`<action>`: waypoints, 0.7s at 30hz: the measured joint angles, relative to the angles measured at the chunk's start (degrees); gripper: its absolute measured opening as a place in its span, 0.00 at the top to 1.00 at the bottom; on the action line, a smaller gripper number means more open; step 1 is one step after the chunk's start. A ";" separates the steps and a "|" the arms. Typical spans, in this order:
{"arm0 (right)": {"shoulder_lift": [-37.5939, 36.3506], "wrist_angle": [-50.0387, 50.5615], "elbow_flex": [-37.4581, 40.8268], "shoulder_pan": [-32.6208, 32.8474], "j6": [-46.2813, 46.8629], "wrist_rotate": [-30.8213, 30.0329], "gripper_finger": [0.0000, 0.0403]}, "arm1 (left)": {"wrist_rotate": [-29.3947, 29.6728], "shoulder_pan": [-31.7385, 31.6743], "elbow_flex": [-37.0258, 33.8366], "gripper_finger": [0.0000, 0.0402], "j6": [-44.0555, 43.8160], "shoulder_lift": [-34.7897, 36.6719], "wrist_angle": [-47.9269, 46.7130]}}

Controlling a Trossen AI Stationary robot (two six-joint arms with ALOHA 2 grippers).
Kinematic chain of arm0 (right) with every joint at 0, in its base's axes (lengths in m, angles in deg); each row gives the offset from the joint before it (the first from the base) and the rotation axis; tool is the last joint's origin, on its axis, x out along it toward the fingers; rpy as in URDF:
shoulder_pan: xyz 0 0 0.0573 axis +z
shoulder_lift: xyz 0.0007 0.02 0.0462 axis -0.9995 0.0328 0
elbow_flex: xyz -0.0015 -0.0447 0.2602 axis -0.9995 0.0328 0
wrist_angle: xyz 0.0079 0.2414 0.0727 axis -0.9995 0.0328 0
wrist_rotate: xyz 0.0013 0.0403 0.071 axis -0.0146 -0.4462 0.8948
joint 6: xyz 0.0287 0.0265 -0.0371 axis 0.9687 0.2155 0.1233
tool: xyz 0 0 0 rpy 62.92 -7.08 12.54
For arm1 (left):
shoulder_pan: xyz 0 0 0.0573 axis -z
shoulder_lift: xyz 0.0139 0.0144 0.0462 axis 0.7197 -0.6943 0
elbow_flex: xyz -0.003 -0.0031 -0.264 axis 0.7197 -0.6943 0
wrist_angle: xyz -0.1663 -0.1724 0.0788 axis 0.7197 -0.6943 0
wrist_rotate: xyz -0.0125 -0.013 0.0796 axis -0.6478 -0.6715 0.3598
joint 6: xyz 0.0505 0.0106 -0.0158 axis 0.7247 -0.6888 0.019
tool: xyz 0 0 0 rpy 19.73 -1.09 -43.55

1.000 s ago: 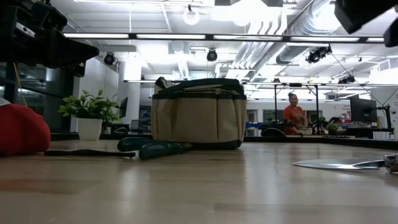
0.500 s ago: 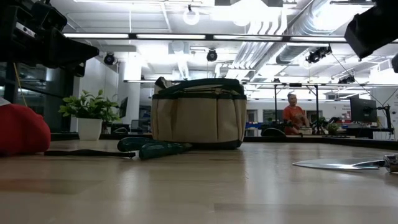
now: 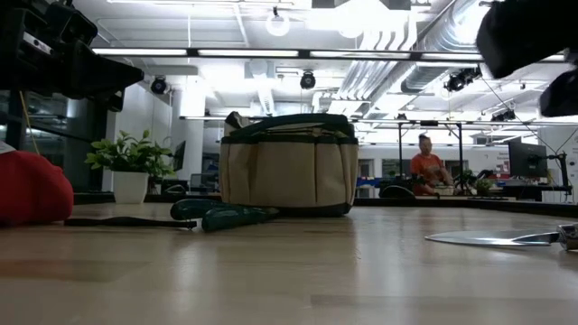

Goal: Pick & Place Garden tools in Gardening bag
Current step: Put the brown trowel into the gardening bag

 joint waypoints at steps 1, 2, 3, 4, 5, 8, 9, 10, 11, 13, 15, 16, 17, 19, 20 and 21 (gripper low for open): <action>0.56 -0.91 0.00 -0.20 -1.17 -0.12 0.46 | 0.00 0.01 -0.01 1.00 0.00 0.00 0.00; 1.22 -1.56 0.00 -0.42 -2.33 -0.46 0.46 | 0.00 0.02 0.01 1.00 -0.01 0.00 0.00; 1.67 -1.95 0.00 -0.67 -3.22 -0.48 0.46 | 0.01 0.00 0.01 1.00 0.01 0.00 0.00; 2.14 -1.97 0.00 -0.84 -3.76 -0.54 0.46 | -0.01 0.00 0.01 1.00 0.01 0.00 0.00; 2.41 -1.67 0.00 -0.98 -4.27 -0.65 0.46 | 0.01 0.00 0.01 1.00 -0.01 0.00 0.00; 2.92 -0.87 0.02 -1.09 -5.65 -2.00 0.46 | 0.01 0.01 0.00 1.00 -0.01 0.00 0.00; 3.02 -0.94 0.02 -1.11 -6.47 -2.71 0.46 | -0.01 0.01 -0.01 1.00 -0.01 0.00 0.00; 3.24 -1.20 0.02 -1.14 -7.46 -3.40 0.46 | 0.00 0.00 0.00 1.00 0.00 0.00 0.00; 3.47 -1.50 0.00 -1.14 -8.52 -3.91 0.46 | 0.01 0.02 0.01 1.00 -0.01 0.00 0.00; 4.06 -1.69 0.00 -1.11 -10.57 -4.94 0.46 | 0.00 0.01 0.01 1.00 -0.01 0.00 0.00; 4.71 -1.73 0.00 -1.15 -12.02 -5.91 0.47 | 0.01 0.02 0.00 1.00 0.01 0.00 0.00; 5.03 -1.79 0.00 -1.35 -12.23 -6.17 0.47 | -0.01 0.01 0.01 1.00 -0.01 0.00 -0.01; 5.28 -1.75 0.00 -1.42 -12.30 -6.33 0.48 | 0.01 0.01 0.00 1.00 0.00 0.00 0.00; 5.73 -1.86 0.00 -1.53 -12.31 -6.08 0.50 | 0.01 0.00 0.00 1.00 0.00 0.00 0.00; 5.75 -1.89 0.00 -1.53 -12.31 -6.05 0.51 | 0.00 0.00 0.01 1.00 0.00 0.00 0.00; 5.82 -1.99 0.00 -1.51 -12.31 -6.07 0.52 | 0.01 0.02 0.01 1.00 0.00 0.00 0.00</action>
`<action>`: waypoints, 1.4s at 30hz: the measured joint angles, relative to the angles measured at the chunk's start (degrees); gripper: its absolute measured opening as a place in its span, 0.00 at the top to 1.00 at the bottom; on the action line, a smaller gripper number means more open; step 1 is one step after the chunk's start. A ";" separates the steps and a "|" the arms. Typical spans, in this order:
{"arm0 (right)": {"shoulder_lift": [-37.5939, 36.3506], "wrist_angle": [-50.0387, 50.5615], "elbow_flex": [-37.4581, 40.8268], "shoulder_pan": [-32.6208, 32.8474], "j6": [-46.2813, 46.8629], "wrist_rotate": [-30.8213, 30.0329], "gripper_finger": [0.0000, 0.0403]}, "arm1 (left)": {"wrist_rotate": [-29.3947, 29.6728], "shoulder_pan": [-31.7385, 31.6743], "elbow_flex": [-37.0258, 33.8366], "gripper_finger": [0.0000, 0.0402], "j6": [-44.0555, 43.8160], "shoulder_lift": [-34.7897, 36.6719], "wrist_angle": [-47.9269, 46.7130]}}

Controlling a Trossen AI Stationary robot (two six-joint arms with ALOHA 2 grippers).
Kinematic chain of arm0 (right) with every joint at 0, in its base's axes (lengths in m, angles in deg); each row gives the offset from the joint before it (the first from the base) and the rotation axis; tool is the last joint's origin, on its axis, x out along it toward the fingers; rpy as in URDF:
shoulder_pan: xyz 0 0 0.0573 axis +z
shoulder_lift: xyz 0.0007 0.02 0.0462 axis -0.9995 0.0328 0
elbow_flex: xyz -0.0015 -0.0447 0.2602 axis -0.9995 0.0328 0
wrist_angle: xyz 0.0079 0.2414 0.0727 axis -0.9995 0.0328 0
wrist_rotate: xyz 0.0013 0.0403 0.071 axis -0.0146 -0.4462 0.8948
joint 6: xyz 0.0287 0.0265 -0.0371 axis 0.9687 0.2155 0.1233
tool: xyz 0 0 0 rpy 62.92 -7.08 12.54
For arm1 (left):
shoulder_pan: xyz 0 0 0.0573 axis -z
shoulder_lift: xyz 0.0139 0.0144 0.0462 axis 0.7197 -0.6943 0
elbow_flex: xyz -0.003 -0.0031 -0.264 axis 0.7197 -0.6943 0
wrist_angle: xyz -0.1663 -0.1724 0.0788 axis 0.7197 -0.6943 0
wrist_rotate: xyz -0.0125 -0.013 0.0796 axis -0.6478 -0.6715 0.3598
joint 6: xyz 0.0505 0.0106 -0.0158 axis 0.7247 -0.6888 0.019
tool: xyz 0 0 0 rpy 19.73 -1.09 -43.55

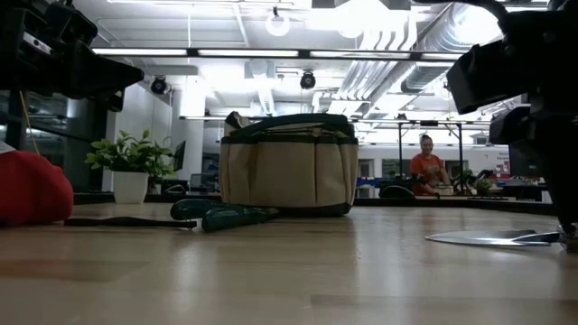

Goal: Pick & Place Garden tools in Gardening bag
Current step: Put the brown trowel into the gardening bag

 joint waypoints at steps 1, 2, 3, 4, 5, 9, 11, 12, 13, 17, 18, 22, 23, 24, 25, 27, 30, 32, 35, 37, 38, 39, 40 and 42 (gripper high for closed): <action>0.09 -0.08 -0.04 -0.02 0.02 -0.06 0.54 | 0.01 -0.02 0.00 1.00 -0.01 0.00 0.00; 0.11 -0.09 -0.07 -0.02 0.22 -0.14 0.55 | 0.00 -0.02 0.00 1.00 -0.01 0.00 0.00; 0.11 -0.10 -0.07 -0.16 0.40 -0.17 0.57 | 0.00 -0.02 0.00 1.00 -0.01 0.00 0.00; 0.13 -0.11 -0.07 -0.26 0.63 -0.03 0.58 | -0.02 -0.01 -0.01 1.00 -0.01 0.00 0.00; 0.13 -0.11 -0.07 -0.41 0.87 0.09 0.60 | -0.02 -0.02 0.00 1.00 -0.01 0.00 0.00; 0.15 -0.11 -0.07 -1.48 0.53 0.67 0.67 | 0.01 0.00 0.00 1.00 0.00 0.00 0.00; 0.18 -0.09 -0.07 -2.08 0.50 0.72 0.70 | -0.02 0.00 0.00 1.00 0.01 0.00 0.00; 0.19 -0.10 -0.07 -2.34 0.48 0.70 0.72 | -0.02 -0.02 0.00 1.00 0.01 0.00 0.00; 0.20 -0.12 -0.07 -2.55 0.48 0.68 0.74 | -0.01 -0.02 -0.02 1.00 -0.01 0.00 0.00; 0.20 -0.24 -0.07 -3.36 0.46 0.87 0.82 | 0.00 -0.02 -0.01 1.00 -0.01 0.00 0.00; 0.20 -0.29 -0.07 -3.58 0.46 1.15 0.83 | 0.00 -0.01 0.00 1.00 0.00 0.00 0.00; 0.20 -0.51 -0.07 -4.35 0.26 2.17 0.86 | 0.00 -0.01 0.00 1.00 -0.01 0.00 0.00; 0.20 -0.61 -0.07 -4.53 0.10 2.44 0.86 | -0.02 -0.02 0.00 1.00 -0.01 0.00 0.00; 0.20 -0.66 -0.07 -4.79 0.02 2.69 0.86 | -0.02 0.00 0.00 1.00 -0.01 0.00 0.00; 0.19 -0.68 -0.07 -5.07 0.01 2.94 0.86 | -0.02 -0.02 0.00 1.00 -0.01 0.00 0.00; -0.12 -0.73 -0.04 -5.65 -0.57 3.10 0.86 | 0.00 -0.01 -0.01 1.00 0.00 0.00 0.00; -0.79 -0.73 -0.38 -7.03 -1.97 1.81 0.86 | -0.01 0.00 0.00 1.00 0.01 0.00 0.00; -1.26 -0.39 -1.28 -7.95 -3.47 1.48 0.86 | -0.02 -0.02 -0.02 1.00 0.01 0.00 0.00; -1.31 0.56 -2.70 -9.09 -6.71 1.87 0.86 | -0.01 -0.02 0.00 1.00 0.01 0.00 0.00; -1.31 1.38 -3.66 -9.49 -8.90 1.65 0.86 | -0.02 -0.02 -0.01 1.00 0.00 0.00 0.00; -1.31 1.93 -4.23 -9.85 -10.07 1.26 0.86 | 0.00 -0.02 0.00 1.00 0.01 0.00 0.00; -1.31 2.59 -4.85 -10.25 -11.16 0.82 0.86 | -0.01 0.00 0.00 1.00 0.01 0.00 0.00; -1.31 3.16 -5.49 -10.62 -12.30 0.14 0.86 | 0.00 -0.02 0.00 1.00 0.01 0.00 0.00; -1.31 4.77 -6.87 -11.36 -14.14 -1.07 0.86 | -0.02 0.00 0.00 1.00 -0.01 0.00 0.00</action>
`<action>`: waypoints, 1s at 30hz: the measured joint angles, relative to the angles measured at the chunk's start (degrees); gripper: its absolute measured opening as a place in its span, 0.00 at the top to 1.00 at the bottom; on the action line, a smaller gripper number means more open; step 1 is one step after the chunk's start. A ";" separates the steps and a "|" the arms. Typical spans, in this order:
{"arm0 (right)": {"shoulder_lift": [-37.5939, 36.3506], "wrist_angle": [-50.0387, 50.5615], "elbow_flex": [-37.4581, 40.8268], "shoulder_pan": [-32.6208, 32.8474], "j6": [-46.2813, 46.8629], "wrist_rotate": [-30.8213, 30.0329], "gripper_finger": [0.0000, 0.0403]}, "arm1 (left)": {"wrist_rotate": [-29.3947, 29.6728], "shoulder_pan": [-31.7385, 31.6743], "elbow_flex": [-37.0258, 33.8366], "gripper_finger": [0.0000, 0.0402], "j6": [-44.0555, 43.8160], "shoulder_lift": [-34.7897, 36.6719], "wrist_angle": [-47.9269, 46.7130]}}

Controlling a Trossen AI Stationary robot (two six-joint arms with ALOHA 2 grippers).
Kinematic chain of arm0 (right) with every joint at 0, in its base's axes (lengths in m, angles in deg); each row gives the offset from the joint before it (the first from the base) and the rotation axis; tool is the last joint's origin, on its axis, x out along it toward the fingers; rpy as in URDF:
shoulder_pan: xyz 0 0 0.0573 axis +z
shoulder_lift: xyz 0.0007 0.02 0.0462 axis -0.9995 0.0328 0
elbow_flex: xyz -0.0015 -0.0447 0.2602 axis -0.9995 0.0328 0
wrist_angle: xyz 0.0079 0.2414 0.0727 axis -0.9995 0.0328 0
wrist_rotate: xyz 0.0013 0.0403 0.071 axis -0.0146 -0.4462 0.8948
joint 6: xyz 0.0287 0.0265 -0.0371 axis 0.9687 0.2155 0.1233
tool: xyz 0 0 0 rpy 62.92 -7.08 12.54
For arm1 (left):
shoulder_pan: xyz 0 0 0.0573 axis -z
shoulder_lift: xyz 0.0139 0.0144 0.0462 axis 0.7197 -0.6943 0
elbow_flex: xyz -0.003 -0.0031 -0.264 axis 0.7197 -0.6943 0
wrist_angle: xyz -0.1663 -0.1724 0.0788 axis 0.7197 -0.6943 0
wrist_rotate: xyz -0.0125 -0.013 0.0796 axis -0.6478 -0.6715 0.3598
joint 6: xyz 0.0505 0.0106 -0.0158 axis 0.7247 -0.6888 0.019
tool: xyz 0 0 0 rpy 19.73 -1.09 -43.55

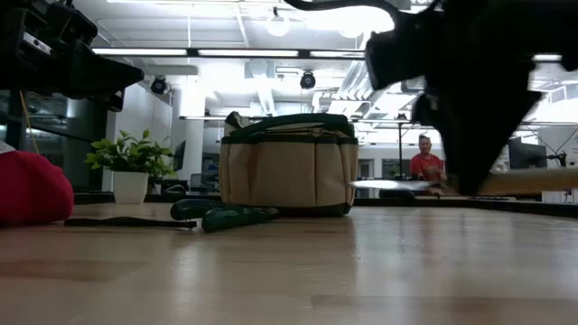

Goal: Pick & Place Garden tools in Gardening bag
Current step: Put the brown trowel into the gardening bag

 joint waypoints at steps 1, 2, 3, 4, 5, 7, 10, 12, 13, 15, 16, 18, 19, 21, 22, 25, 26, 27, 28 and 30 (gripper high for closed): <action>0.00 0.86 -0.77 -0.36 -0.93 -0.89 0.86 | 0.00 -0.02 0.00 1.00 0.00 0.00 0.00; 0.00 1.59 -1.47 -0.70 -1.92 -1.70 0.86 | 0.01 -0.02 -0.01 1.00 0.01 0.00 0.00; -0.02 2.29 -2.30 -1.02 -2.99 -2.66 0.86 | 0.00 -0.02 0.00 1.00 0.02 0.00 0.00; -0.02 2.82 -3.06 -1.36 -4.11 -3.71 0.86 | 0.01 -0.02 0.00 1.00 0.01 0.00 0.00; -0.02 3.43 -3.77 -1.71 -5.22 -4.89 0.86 | 0.01 -0.01 -0.01 1.00 0.02 0.00 0.00; -0.02 4.86 -5.32 -2.34 -7.42 -7.23 0.86 | 0.00 0.00 0.00 1.00 0.01 0.00 0.00; -0.05 7.05 -7.59 -3.41 -10.19 -10.74 0.86 | 0.02 -0.02 0.00 1.00 0.00 0.00 0.00; -0.07 8.30 -8.85 -4.09 -11.66 -12.55 0.86 | 0.00 0.00 -0.02 1.00 0.00 0.00 0.00; -0.07 8.77 -9.37 -4.35 -12.45 -13.27 0.86 | 0.00 0.00 0.00 1.00 0.02 0.00 0.00; -0.07 9.36 -10.15 -4.83 -13.83 -14.36 0.86 | 0.00 -0.02 0.00 1.00 0.00 0.00 0.00; -0.07 9.41 -10.44 -5.02 -14.44 -15.00 0.86 | 0.00 -0.02 -0.01 1.00 0.01 0.00 0.00; -0.09 9.35 -10.90 -5.50 -15.59 -16.17 0.86 | 0.02 -0.02 -0.01 1.00 0.02 0.00 0.00; -0.09 9.42 -11.06 -5.75 -16.22 -16.72 0.86 | 0.01 -0.01 0.00 1.00 0.01 0.00 0.00; -0.09 9.41 -11.10 -6.23 -17.52 -17.61 0.86 | 0.02 0.00 0.00 1.00 0.00 0.00 0.00; -0.09 9.41 -11.10 -6.49 -18.15 -18.48 0.86 | 0.02 -0.02 0.00 1.00 0.02 0.00 0.00; -0.39 9.28 -11.10 -7.17 -19.36 -21.19 0.86 | 0.00 -0.02 0.00 1.00 0.00 0.00 0.00; -0.55 9.00 -11.10 -7.42 -19.94 -21.90 0.86 | 0.01 -0.02 -0.01 1.00 0.01 0.00 0.00; -0.65 8.66 -11.12 -7.63 -20.46 -22.61 0.86 | 0.01 -0.02 0.00 1.00 0.01 0.00 0.00; -0.85 8.50 -11.12 -7.81 -21.00 -23.27 0.86 | 0.01 0.00 0.00 1.00 0.00 0.00 0.00; -1.06 8.00 -11.12 -8.15 -22.16 -24.77 0.86 | 0.02 -0.02 -0.01 1.00 0.00 0.00 0.00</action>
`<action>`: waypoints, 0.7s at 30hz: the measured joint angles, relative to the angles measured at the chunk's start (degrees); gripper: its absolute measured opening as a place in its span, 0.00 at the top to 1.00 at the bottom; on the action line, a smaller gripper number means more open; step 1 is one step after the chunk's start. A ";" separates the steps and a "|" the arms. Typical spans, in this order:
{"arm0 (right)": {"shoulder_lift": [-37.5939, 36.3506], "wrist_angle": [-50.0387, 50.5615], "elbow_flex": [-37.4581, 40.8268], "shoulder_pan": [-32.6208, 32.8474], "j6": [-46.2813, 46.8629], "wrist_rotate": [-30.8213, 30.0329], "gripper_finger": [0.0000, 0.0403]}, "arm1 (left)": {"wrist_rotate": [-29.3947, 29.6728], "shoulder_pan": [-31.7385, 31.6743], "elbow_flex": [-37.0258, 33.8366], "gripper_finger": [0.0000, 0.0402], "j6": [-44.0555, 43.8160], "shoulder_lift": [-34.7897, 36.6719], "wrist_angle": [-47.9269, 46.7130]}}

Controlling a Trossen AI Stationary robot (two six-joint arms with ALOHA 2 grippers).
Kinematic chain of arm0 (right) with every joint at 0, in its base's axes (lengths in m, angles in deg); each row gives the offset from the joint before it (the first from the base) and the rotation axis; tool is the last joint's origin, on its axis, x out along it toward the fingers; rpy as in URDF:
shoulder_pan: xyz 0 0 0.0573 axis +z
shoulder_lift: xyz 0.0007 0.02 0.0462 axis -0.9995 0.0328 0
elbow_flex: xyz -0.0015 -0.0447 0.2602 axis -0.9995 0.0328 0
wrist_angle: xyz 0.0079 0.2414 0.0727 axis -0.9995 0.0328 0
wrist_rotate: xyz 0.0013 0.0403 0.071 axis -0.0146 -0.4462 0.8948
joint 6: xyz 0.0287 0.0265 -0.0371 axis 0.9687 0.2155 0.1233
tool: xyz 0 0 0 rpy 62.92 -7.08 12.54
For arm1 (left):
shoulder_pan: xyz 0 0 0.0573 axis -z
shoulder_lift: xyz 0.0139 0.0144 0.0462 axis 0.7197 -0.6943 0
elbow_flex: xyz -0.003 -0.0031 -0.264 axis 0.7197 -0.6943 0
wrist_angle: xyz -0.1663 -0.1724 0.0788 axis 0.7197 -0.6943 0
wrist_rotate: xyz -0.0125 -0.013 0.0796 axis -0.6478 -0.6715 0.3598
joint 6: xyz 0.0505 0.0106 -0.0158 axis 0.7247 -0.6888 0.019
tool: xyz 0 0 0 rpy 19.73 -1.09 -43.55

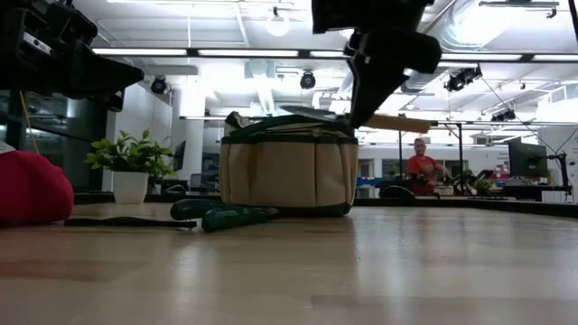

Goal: Pick & Place Garden tools in Gardening bag
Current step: Put the brown trowel into the gardening bag

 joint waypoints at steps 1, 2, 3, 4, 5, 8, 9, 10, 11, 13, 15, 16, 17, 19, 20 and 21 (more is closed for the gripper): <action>-0.29 -0.32 0.00 -0.20 -0.63 -0.59 0.86 | -0.02 0.00 0.01 1.00 0.02 0.00 0.00; -0.59 -0.50 0.00 -0.35 -1.08 -0.88 0.86 | -0.02 0.02 0.00 1.00 0.02 0.00 0.00; -0.85 -0.91 0.00 -0.56 -1.49 -1.44 0.86 | 0.01 0.00 0.00 1.00 0.00 0.00 0.00; -1.16 -1.39 0.00 -0.77 -2.07 -1.89 0.86 | 0.01 0.01 -0.01 1.00 0.00 0.00 0.00; -1.46 -1.84 0.00 -1.04 -2.60 -2.18 0.86 | -0.01 0.01 -0.01 1.00 0.02 0.00 0.00; -2.17 -3.88 0.00 -1.80 -3.86 -3.31 0.86 | 0.00 -0.01 -0.02 1.00 0.02 0.00 0.00; -2.40 -4.54 0.00 -2.04 -4.37 -3.35 0.86 | -0.02 0.00 0.01 1.00 0.00 0.00 0.00; -2.50 -5.13 0.00 -2.26 -4.85 -3.56 0.86 | -0.02 -0.01 -0.01 1.00 0.02 0.00 0.00; -2.59 -5.84 0.00 -2.46 -5.40 -4.11 0.86 | -0.02 0.00 0.01 1.00 0.02 0.00 0.00; -2.64 -6.91 0.00 -2.73 -6.44 -4.89 0.86 | -0.02 -0.01 0.00 1.00 0.00 0.00 0.00; -2.76 -7.55 0.00 -3.02 -7.38 -5.31 0.86 | -0.02 0.01 0.01 1.00 0.01 0.00 0.00; -2.78 -7.88 0.00 -3.18 -7.70 -5.78 0.86 | -0.01 0.00 -0.01 1.00 0.01 0.00 0.00; -2.78 -7.86 -0.20 -3.35 -8.21 -5.98 0.86 | -0.02 -0.01 0.01 1.00 0.01 0.00 0.00; -2.78 -7.70 -0.86 -3.70 -9.08 -5.99 0.86 | -0.01 -0.01 0.00 1.00 0.00 0.00 0.00; -2.78 -7.80 -1.32 -3.92 -9.69 -6.00 0.86 | 0.01 -0.01 -0.01 1.00 0.01 0.00 0.00; -2.78 -7.85 -1.84 -4.10 -10.35 -6.11 0.86 | -0.02 0.00 -0.01 1.00 0.02 0.00 0.00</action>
